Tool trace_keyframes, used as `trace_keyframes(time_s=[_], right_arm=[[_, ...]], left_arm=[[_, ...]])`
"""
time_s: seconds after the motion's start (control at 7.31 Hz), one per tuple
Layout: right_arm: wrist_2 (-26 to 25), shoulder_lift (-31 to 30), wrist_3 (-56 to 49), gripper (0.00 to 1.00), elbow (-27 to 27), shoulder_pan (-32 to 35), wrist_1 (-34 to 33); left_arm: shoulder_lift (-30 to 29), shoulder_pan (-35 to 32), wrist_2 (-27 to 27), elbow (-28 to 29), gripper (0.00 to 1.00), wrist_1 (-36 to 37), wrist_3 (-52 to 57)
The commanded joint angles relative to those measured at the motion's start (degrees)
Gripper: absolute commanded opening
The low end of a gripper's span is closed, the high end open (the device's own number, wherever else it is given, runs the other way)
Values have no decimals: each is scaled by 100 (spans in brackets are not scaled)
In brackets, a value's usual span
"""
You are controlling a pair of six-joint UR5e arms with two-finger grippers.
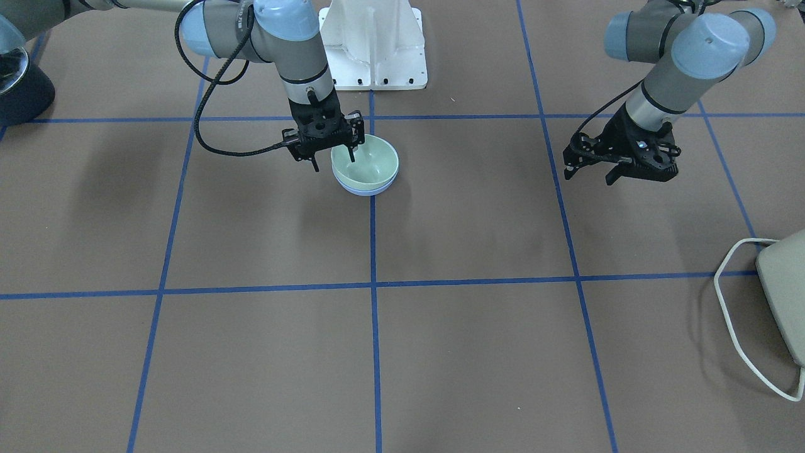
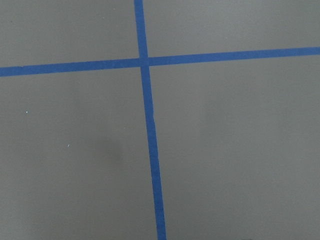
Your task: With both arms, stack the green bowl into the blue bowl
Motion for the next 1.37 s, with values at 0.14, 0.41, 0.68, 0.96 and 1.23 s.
trace_keyframes(time_s=[0.14,0.41,0.68,0.96,1.23], right_arm=[[-2,-14,0,99,0,6,1],[50,-32,-9,100,70,67,19],[120,-154,8,100,349,416,28],[469,-382,-9,100,667,961,63],[690,-673,69,100,782,1243,378]], left_arm=[[-4,0,-8,-8,89,0,0],[4,-9,-16,-17,89,0,0],[13,-87,-103,-26,89,0,35],[13,-149,-139,-26,89,9,35],[22,-289,-235,-26,88,26,70]])
